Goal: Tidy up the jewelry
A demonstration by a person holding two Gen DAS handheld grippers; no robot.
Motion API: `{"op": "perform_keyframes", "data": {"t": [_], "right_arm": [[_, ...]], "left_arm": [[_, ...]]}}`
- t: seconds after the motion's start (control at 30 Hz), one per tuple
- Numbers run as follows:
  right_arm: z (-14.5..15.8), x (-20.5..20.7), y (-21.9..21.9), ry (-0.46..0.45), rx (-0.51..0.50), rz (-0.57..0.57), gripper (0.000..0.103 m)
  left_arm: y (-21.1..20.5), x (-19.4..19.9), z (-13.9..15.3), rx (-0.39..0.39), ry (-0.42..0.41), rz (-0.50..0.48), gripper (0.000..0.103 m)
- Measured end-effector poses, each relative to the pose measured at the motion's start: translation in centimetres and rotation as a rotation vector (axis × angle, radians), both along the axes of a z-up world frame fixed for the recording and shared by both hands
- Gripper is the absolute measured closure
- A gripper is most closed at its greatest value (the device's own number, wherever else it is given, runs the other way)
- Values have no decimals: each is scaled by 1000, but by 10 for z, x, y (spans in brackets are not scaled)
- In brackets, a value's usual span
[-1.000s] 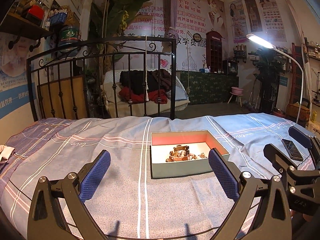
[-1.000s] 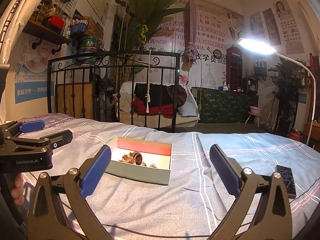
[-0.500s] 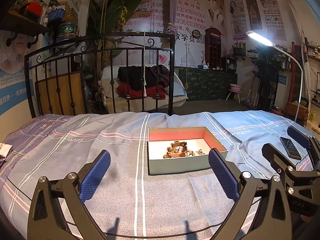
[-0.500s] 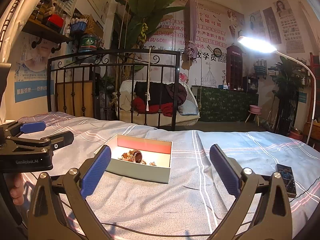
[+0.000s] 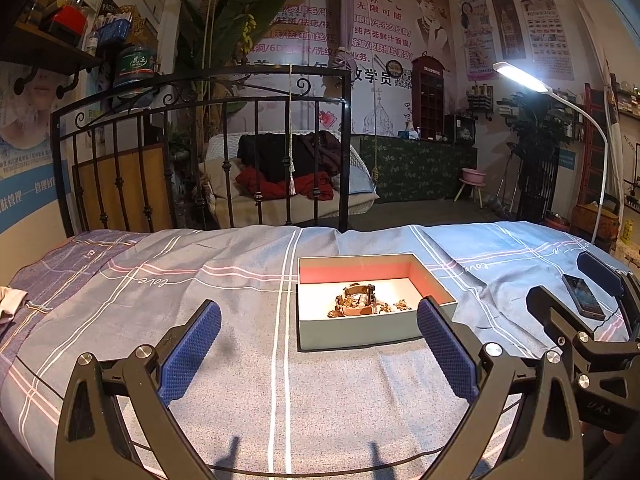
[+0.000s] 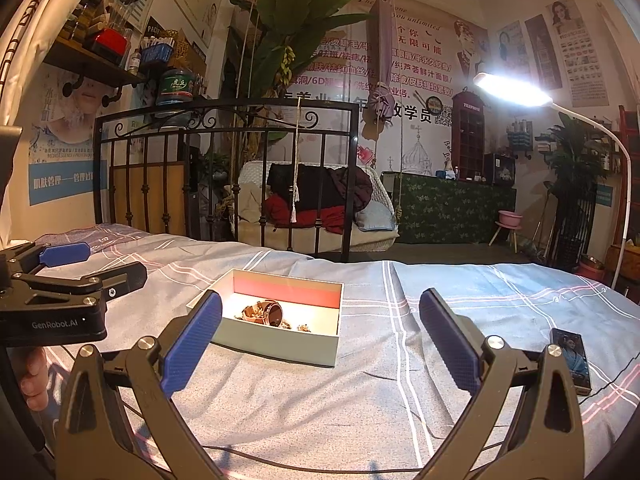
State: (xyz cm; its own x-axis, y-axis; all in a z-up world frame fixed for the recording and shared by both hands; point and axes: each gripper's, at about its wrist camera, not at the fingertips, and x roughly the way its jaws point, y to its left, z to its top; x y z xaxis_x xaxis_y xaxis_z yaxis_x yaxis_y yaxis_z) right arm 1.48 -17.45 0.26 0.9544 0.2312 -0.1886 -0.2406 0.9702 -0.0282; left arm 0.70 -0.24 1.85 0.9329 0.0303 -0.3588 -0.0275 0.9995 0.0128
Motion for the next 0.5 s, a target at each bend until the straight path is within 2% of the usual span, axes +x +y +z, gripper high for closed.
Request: {"op": "perform_keyframes", "data": {"t": [0.5], "right_arm": [[-1,0,-3,2,-2,0,6]], "left_arm": [[0,7,-2,-2,19,-10,6]]}}
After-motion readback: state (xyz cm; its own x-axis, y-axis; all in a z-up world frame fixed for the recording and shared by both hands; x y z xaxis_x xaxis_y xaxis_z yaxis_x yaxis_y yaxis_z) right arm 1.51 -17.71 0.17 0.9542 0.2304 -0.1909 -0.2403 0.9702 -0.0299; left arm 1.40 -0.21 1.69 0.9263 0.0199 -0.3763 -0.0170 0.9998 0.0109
